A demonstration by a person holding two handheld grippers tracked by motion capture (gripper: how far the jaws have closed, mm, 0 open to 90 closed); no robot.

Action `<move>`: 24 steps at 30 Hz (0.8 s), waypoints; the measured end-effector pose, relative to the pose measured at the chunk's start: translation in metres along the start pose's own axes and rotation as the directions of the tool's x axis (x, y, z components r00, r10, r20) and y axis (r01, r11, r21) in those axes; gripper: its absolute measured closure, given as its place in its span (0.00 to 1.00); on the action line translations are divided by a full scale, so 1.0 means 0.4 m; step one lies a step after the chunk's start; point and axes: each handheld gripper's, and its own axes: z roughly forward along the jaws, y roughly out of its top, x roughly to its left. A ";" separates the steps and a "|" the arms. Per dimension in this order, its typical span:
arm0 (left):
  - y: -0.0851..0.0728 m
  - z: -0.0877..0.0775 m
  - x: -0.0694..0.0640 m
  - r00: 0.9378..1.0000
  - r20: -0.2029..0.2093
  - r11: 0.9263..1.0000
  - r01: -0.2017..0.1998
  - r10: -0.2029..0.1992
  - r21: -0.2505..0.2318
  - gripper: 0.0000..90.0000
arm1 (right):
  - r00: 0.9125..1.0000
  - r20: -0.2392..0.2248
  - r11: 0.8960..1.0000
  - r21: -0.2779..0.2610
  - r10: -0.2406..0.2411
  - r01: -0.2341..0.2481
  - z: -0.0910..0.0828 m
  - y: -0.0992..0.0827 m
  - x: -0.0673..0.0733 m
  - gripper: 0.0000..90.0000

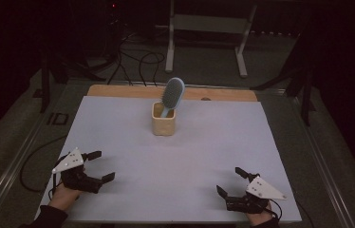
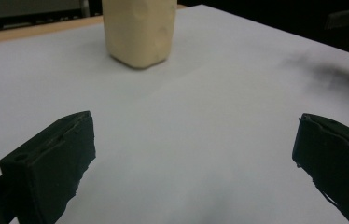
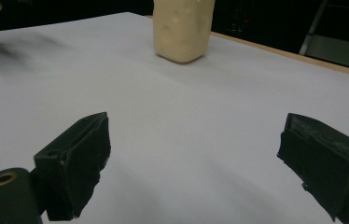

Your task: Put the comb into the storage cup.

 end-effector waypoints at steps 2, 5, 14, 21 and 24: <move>-0.011 -0.005 -0.007 1.000 -0.012 1.000 -0.003 0.004 0.013 0.00 | 1.000 0.000 1.000 0.002 0.001 -0.001 0.000 0.000 0.000 0.10; -0.021 -0.009 -0.014 1.000 -0.029 1.000 -0.009 0.010 0.022 0.00 | 1.000 0.000 1.000 0.002 0.001 -0.001 0.001 0.000 0.000 0.10; -0.059 -0.034 -0.034 0.993 -0.111 0.999 -0.022 0.028 0.049 0.00 | 1.000 -0.001 1.000 0.001 0.001 -0.001 0.000 -0.001 -0.001 0.10; -0.073 -0.040 -0.030 0.988 -0.152 0.999 -0.006 0.013 0.043 0.00 | 1.000 -0.002 1.000 0.004 -0.001 0.001 0.001 -0.001 0.001 0.10; -0.070 -0.033 -0.031 0.979 -0.203 0.998 -0.022 0.032 0.050 0.00 | 1.000 -0.002 1.000 0.006 -0.003 0.003 0.001 -0.001 0.001 0.10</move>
